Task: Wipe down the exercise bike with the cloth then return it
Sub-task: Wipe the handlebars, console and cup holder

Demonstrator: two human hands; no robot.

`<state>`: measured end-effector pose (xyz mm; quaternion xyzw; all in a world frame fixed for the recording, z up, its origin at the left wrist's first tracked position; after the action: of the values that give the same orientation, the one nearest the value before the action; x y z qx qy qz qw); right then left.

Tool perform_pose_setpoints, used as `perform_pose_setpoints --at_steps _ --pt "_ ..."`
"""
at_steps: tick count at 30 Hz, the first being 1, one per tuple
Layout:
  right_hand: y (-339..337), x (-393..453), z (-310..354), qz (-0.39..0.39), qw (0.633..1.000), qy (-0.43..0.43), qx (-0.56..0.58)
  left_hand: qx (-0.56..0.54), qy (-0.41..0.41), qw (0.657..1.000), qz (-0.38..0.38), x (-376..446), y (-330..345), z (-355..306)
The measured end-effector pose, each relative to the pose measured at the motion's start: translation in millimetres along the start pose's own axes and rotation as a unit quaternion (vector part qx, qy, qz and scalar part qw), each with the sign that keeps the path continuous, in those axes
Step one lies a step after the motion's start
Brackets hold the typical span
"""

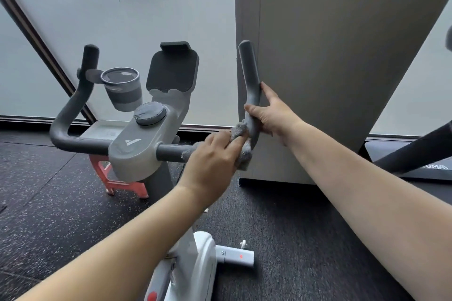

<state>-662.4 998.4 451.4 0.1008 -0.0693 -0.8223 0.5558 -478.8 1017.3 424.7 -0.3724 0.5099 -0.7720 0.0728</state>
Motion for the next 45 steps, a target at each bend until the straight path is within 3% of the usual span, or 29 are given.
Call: perform_pose_setpoints --at_steps 9,13,15,19,22,26,32,34,36,39,42,45 --pt "0.2 -6.2 3.6 -0.016 0.999 0.010 -0.033 0.006 0.008 0.999 0.047 -29.0 -8.2 93.1" --pt "1.5 -8.7 5.9 -0.019 0.999 0.004 -0.046 -0.075 -0.119 0.989 0.056 0.7 -17.4 63.4" --pt "2.3 -8.5 6.6 -0.026 0.998 0.000 -0.059 -0.077 -0.149 0.981 0.101 16.6 -15.2 26.2" --pt "5.9 -9.4 8.9 -0.051 0.994 -0.009 -0.096 -0.007 -0.103 0.994 0.043 11.3 -14.4 -6.2" --pt "7.0 -9.5 9.9 -0.062 0.992 -0.014 -0.110 -0.013 -0.042 0.998 0.039 -8.9 -13.0 40.3" --pt "5.4 -6.8 10.1 -0.056 0.992 -0.001 -0.110 0.021 -0.039 0.998 0.052 -21.5 -13.6 81.8" --pt "6.1 -2.4 10.9 -0.045 0.993 0.018 -0.110 -0.062 -0.194 0.977 0.063 15.0 -21.4 44.1" --pt "5.6 -2.6 10.5 -0.040 0.993 0.018 -0.106 -0.049 -0.165 0.982 0.078 25.0 -15.7 7.3" --pt "4.3 -2.4 9.9 -0.036 0.994 0.016 -0.099 -0.003 -0.112 0.993 0.044 19.7 -9.9 -12.9" --pt "2.2 -1.9 8.4 -0.030 0.995 0.014 -0.093 -0.014 -0.051 0.998 0.017 -0.7 -10.0 20.4" --pt "-0.4 -2.2 8.1 -0.012 0.995 0.017 -0.096 -0.019 -0.055 0.997 0.044 -20.5 -12.0 70.5" --pt "-3.4 -0.4 7.3 -0.001 0.996 0.018 -0.093 -0.015 -0.092 0.993 0.078 -9.3 -18.0 80.4"
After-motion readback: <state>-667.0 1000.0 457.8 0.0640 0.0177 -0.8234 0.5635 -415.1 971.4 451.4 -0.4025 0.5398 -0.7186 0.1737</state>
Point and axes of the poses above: each hand's wrist, its own x-axis towards the middle knuckle, its own y-axis out of the palm, z = x × y, the point moved 1 cm from there along x, towards the middle knuckle, and after that the axes turned 13 degrees about x, right-handed, at the moved point
